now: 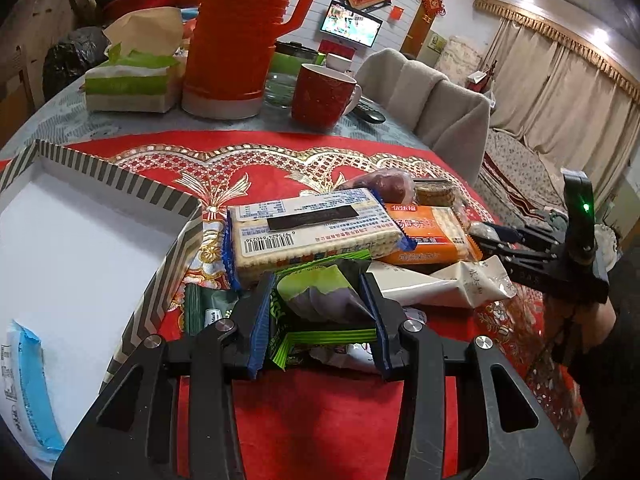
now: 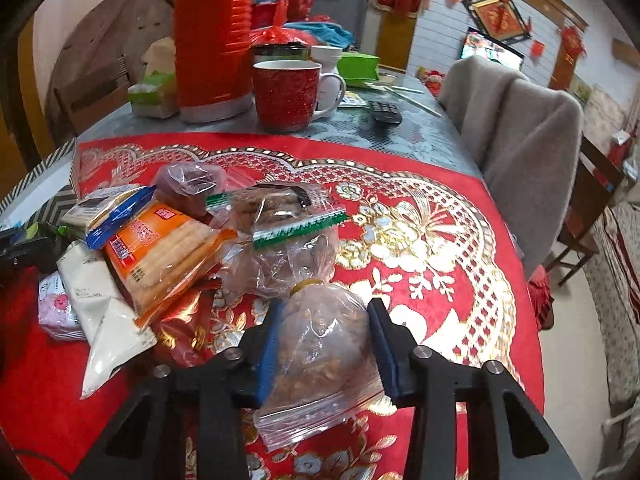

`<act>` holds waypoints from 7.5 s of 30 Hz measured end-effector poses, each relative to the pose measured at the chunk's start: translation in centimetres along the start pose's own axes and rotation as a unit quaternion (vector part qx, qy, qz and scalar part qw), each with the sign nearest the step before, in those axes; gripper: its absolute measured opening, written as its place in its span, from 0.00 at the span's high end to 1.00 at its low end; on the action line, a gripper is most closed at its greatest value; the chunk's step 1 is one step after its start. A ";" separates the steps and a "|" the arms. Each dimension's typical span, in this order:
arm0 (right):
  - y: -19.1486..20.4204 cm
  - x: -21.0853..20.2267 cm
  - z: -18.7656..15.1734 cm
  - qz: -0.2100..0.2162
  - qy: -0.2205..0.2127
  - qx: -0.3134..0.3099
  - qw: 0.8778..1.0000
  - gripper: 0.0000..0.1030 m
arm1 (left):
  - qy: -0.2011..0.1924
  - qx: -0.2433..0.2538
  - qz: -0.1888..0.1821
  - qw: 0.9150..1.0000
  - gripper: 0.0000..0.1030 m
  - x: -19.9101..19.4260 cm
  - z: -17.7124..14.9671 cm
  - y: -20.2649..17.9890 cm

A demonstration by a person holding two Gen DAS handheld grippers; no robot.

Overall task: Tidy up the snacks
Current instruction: 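Grasp a green snack packet with the left gripper while the right grasps a clear nut bag, then carry both packets over the white tray and open both grippers, then move both tools back toward the snack pile, then grasp a blue-edged cracker pack with the left gripper while the right grasps an orange biscuit pack, then carry both packs over the white tray and open both grippers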

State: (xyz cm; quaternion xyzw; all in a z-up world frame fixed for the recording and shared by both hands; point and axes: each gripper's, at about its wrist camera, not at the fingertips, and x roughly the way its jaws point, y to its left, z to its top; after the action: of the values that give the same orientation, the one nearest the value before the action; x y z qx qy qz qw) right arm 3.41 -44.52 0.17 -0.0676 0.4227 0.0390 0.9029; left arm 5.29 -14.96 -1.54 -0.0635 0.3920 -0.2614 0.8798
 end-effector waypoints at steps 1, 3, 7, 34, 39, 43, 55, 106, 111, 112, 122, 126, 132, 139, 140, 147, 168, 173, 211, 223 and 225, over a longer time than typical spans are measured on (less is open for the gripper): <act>0.0 -0.3 -0.3 0.002 -0.001 0.010 1.000 0.63 | 0.000 0.000 -0.001 1.000 0.60 0.0 0.0 0.0; -0.1 -1.2 -1.1 0.005 -0.001 0.041 0.999 0.64 | 0.001 -0.001 -0.002 1.000 0.60 0.0 0.0 0.1; -0.4 -4.4 -4.1 0.025 -0.019 0.121 0.992 0.67 | 0.000 0.000 -0.002 1.000 0.60 -0.1 0.0 -0.1; 0.1 -9.4 -9.5 0.155 -0.162 0.279 0.934 0.73 | -0.048 0.006 -0.026 0.998 0.60 -2.3 -0.9 -0.4; 0.7 -10.8 -10.1 0.112 -0.160 0.246 0.949 0.33 | -0.045 0.004 -0.028 0.999 0.60 -2.3 -0.9 -0.3; 2.5 -9.6 -9.2 0.088 -0.093 0.170 0.977 0.26 | -0.044 0.007 -0.031 0.999 0.60 -2.3 -0.9 -0.4; 4.0 -7.1 -8.9 0.069 -0.019 0.130 0.989 0.58 | -0.046 0.006 -0.034 0.998 0.60 -2.4 -0.9 -0.4; 29.7 -3.0 4.2 0.246 -0.172 0.004 0.954 0.61 | -0.186 -0.196 0.230 0.935 0.60 -13.8 -6.4 11.3; 30.7 -0.9 5.5 0.231 -0.134 0.008 0.964 0.61 | -0.189 -0.209 0.236 0.930 0.60 -13.9 -6.7 11.9; 30.8 -0.7 5.6 0.231 -0.128 0.008 0.964 0.61 | -0.188 -0.210 0.237 0.930 0.60 -13.9 -6.8 11.8; 31.7 0.2 5.8 0.228 -0.098 -0.014 0.968 0.61 | -0.191 -0.232 0.234 0.925 0.54 -14.5 -7.0 12.5; 31.9 0.7 5.9 0.216 -0.087 -0.014 0.972 0.59 | -0.214 -0.266 0.202 0.918 0.19 -15.2 -7.5 13.2; 31.7 -1.1 5.4 0.201 -0.132 -0.016 0.971 0.50 | -0.219 -0.273 0.193 0.917 0.19 -15.5 -7.6 13.4; 28.2 -4.4 3.8 0.193 -0.207 0.013 0.959 0.43 | -0.241 -0.255 0.180 0.919 0.19 -16.3 -7.5 12.6; 27.2 -4.8 3.6 0.192 -0.209 0.024 0.958 0.43 | -0.244 -0.247 0.179 0.921 0.19 -16.4 -7.4 12.3; 14.3 -7.7 0.6 0.140 -0.252 0.125 0.949 0.28 | -0.250 -0.165 0.163 0.940 0.19 -16.0 -6.5 9.2; 2.1 1.3 0.4 0.232 -0.059 0.225 0.945 0.45 | 0.108 0.299 0.048 0.947 0.18 2.4 6.5 -3.8; 2.7 1.8 0.9 0.247 -0.053 0.205 0.945 0.54 | 0.185 0.282 0.015 0.941 0.18 6.3 6.9 -2.5; 1.8 -0.2 0.7 0.284 -0.142 0.211 0.924 0.80 | 0.049 0.145 0.038 0.988 0.47 0.8 5.2 -4.0; 1.9 -7.0 -4.3 0.273 -0.213 0.260 0.901 0.82 | 0.003 0.040 -0.005 0.999 0.47 -2.6 0.8 -2.7; 1.8 -7.5 -5.0 0.292 -0.217 0.280 0.888 0.82 | -0.003 0.030 -0.011 0.999 0.47 -2.8 0.0 -2.4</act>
State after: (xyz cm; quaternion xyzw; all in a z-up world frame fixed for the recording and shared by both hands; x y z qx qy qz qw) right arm -5.43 -43.60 2.56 0.3250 0.2101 0.1947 0.9013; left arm 2.73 -15.63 1.04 -0.0419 0.3810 -0.2827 0.8793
